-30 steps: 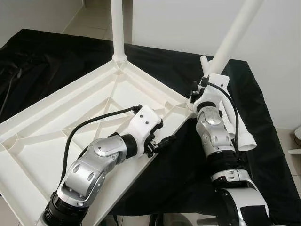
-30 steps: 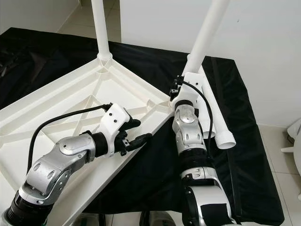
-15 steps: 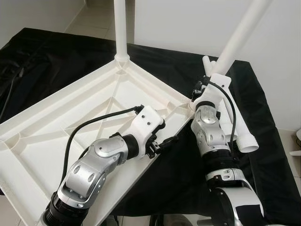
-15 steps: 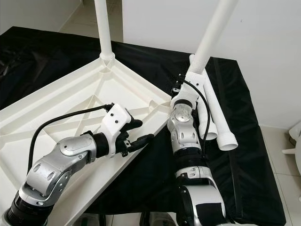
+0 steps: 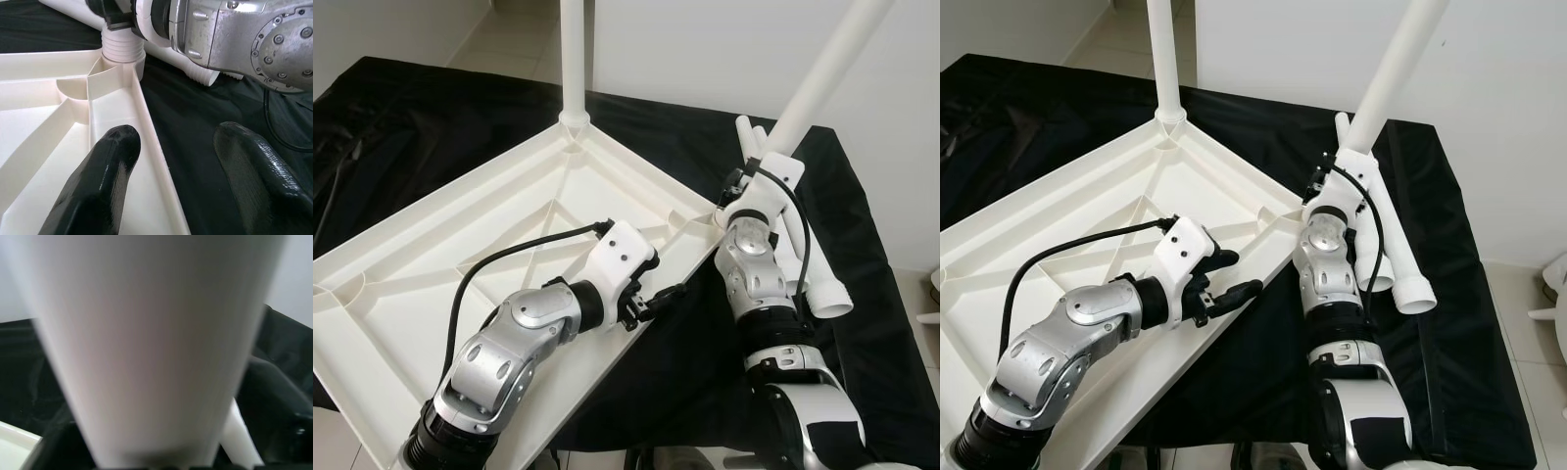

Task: Building children table

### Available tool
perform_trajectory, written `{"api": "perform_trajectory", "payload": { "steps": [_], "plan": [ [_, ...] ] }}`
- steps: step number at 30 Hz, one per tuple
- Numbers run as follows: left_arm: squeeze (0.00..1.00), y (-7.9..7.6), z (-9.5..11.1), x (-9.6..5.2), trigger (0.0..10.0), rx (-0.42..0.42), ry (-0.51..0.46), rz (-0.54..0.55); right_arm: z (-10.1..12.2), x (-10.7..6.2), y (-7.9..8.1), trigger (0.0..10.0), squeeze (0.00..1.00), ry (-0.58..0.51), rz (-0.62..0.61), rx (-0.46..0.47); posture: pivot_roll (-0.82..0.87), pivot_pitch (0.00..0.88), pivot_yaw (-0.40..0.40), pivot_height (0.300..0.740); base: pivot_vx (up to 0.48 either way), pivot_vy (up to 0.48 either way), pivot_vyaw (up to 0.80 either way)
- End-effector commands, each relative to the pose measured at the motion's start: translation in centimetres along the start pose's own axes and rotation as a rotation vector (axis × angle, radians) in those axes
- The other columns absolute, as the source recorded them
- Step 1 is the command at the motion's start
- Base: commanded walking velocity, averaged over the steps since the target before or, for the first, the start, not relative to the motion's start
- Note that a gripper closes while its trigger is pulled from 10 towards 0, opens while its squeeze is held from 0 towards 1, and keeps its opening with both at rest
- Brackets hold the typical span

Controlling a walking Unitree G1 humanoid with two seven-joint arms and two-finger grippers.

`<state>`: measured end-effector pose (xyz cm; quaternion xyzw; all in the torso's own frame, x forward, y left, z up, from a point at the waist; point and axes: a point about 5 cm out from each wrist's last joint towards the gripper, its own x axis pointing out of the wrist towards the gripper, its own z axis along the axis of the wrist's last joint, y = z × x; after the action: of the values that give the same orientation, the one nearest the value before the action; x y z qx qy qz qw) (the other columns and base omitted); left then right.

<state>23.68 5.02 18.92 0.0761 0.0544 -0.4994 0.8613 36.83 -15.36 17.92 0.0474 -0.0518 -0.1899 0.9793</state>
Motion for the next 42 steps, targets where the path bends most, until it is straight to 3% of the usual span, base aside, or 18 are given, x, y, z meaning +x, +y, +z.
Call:
{"api": "perform_trajectory", "payload": {
  "steps": [1, 11, 14, 15, 23, 29, 42],
  "plan": [
    [0.0, -0.4, 0.0, 0.1, 10.0, -0.004, 0.002, 0.004, -0.9, -0.1, -0.7, 10.0, 1.0, 0.022, -0.003, -0.009, 0.08, 0.098, -0.079, 0.74, 0.0, 0.0, 0.0],
    [0.0, -0.6, 0.1, 0.3, 10.0, -0.008, -0.005, -0.003, -1.0, -0.1, -0.6, 10.0, 1.0, 0.017, 0.098, 0.001, 0.08, 0.084, -0.078, 0.74, 0.0, 0.0, 0.0],
    [0.0, -0.6, 0.1, 0.3, 10.0, -0.009, -0.005, -0.007, -0.9, 0.0, -0.6, 10.0, 1.0, 0.003, 0.192, -0.001, 0.08, 0.08, -0.078, 0.74, 0.0, 0.0, 0.0],
    [0.0, -0.6, 0.1, 0.4, 10.0, -0.009, -0.005, -0.009, -0.9, 0.0, -0.9, 10.0, 0.0, -0.005, 0.243, -0.008, 0.08, 0.08, -0.078, 0.74, 0.0, 0.0, 0.0],
    [0.0, -0.7, 0.0, 0.3, 10.0, -0.008, 0.001, -0.018, -0.7, 0.2, -2.2, 10.0, 0.0, -0.032, 0.409, -0.039, 0.07, 0.081, -0.073, 0.74, 0.0, 0.0, 0.0],
    [0.0, -0.7, 0.0, 0.2, 10.0, 0.0, 0.011, -0.03, -0.1, 0.8, -4.2, 10.0, 0.0, -0.047, 0.595, -0.062, 0.06, 0.093, -0.062, 0.74, 0.0, 0.0, 0.0],
    [0.0, 0.1, 0.0, 0.0, 10.0, 0.005, 0.021, 0.001, -0.4, 1.3, -4.9, 10.0, 0.0, -0.016, 0.776, -0.06, 0.07, 0.108, -0.053, 0.74, 0.0, 0.0, 0.0]
  ]
}}
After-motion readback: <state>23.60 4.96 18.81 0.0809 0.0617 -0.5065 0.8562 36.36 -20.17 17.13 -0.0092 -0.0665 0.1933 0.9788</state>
